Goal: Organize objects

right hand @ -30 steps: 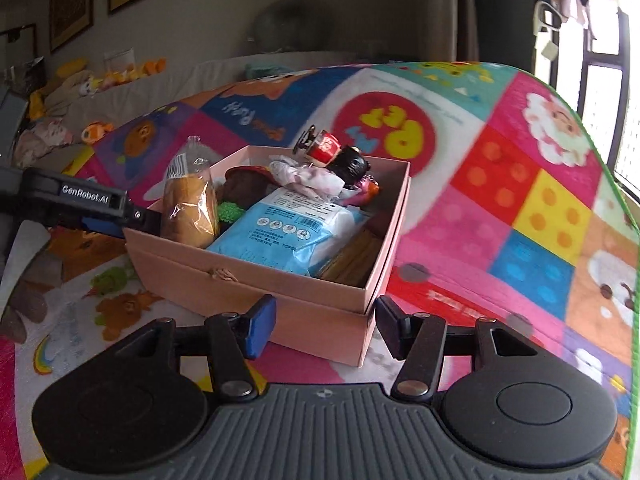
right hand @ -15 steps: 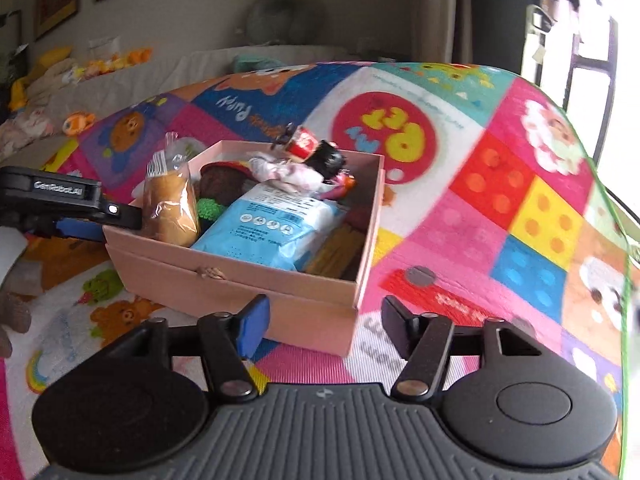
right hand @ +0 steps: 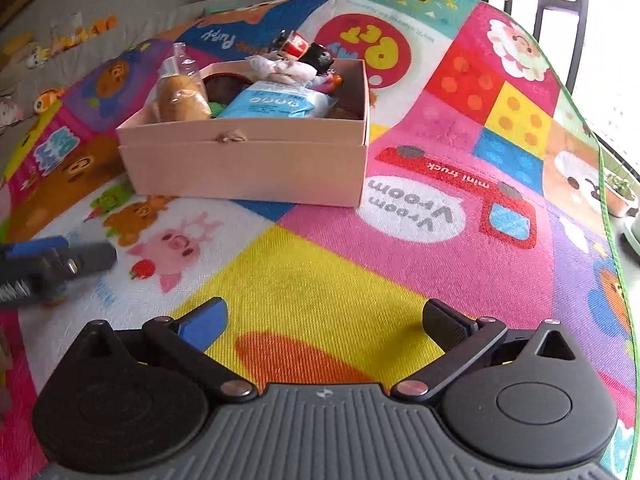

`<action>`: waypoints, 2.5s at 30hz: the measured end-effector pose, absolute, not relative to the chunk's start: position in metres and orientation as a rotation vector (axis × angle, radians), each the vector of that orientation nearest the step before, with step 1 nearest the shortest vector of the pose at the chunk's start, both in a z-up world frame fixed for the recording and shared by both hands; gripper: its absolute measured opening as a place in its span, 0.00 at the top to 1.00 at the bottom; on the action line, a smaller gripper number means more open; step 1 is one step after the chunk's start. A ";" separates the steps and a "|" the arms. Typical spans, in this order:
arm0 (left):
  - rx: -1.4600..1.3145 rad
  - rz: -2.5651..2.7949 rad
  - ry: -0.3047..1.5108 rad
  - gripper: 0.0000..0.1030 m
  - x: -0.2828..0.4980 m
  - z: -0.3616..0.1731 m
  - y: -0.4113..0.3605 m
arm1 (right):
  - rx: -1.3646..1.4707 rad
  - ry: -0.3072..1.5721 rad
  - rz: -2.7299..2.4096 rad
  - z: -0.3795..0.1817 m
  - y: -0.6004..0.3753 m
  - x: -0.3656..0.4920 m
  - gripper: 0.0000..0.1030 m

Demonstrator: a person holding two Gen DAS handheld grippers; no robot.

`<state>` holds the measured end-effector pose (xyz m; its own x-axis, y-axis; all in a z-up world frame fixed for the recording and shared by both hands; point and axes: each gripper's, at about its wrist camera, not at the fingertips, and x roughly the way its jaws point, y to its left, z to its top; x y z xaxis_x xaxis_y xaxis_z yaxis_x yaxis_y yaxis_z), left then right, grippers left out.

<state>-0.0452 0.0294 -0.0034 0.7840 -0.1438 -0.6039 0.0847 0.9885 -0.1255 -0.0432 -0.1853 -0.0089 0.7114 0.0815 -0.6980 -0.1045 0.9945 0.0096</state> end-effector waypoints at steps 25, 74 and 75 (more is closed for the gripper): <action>0.017 -0.011 0.667 0.15 -0.027 -0.009 0.006 | -0.003 0.695 0.047 -0.017 -0.187 -0.019 0.00; 0.016 -0.011 0.666 0.14 -0.027 -0.009 0.006 | -0.003 0.695 0.046 -0.016 -0.187 -0.019 0.00; 0.016 -0.011 0.666 0.14 -0.027 -0.009 0.006 | -0.003 0.695 0.046 -0.016 -0.187 -0.019 0.00</action>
<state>-0.0272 0.0059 -0.0087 0.7859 -0.0049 -0.6183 0.0153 0.9998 0.0115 -0.0194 -0.1869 -0.0156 0.7673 0.0416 -0.6400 -0.0438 0.9990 0.0124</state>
